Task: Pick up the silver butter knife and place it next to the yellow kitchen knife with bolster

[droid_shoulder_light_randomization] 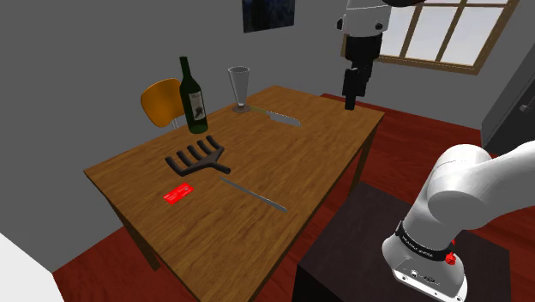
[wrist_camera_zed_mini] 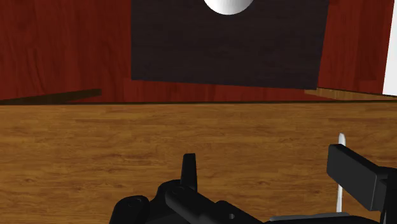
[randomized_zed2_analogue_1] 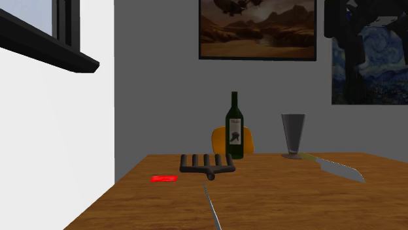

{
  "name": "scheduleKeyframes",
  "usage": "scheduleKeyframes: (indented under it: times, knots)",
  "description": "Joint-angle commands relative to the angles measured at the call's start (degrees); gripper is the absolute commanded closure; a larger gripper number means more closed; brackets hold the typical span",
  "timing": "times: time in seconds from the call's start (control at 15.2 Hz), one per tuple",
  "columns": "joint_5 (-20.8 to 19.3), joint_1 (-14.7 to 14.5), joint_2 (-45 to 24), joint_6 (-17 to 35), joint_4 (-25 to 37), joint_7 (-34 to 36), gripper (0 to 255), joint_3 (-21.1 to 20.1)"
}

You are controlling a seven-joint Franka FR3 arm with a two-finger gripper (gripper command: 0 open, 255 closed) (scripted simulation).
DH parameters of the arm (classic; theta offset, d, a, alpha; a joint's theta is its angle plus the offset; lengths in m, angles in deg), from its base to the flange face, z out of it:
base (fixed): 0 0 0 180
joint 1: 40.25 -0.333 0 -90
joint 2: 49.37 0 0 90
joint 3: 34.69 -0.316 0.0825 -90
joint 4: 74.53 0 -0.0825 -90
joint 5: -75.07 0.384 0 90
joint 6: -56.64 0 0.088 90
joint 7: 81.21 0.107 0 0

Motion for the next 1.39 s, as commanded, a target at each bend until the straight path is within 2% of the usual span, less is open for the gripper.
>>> scheduleKeyframes:
  times: [0.0, 0.66, 1.32]
  knots:
    - [0.0, 0.0, 0.0, 0.0, 0.0, 0.0, 0, 0.0]
    - [5.56, -2.55, -11.29, 14.06, -3.97, 8.91, 0, -8.19]
    - [6.89, -4.23, -28.78, 27.34, -0.74, 17.91, 0, -16.02]
